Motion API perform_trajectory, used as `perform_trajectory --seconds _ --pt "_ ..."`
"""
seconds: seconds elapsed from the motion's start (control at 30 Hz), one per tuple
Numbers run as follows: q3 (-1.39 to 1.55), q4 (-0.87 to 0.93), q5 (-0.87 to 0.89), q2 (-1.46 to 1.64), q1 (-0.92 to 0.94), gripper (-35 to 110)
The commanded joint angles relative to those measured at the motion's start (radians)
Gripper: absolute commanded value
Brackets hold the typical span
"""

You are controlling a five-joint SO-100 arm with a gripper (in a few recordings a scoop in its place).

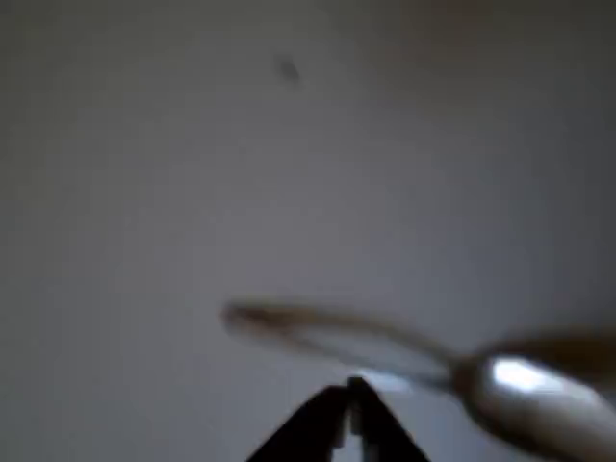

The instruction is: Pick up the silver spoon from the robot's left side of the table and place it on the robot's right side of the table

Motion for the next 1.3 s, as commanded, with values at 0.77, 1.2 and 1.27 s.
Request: perform_trajectory --seconds 0.77,1.2,1.27 --pt "0.091 -0.417 -0.288 -0.225 0.183 -2" --pt "-0.009 -0.609 -0.362 -0.362 0.314 -2" --pt "-0.002 -0.549 -0.354 -0.330 0.299 -2"
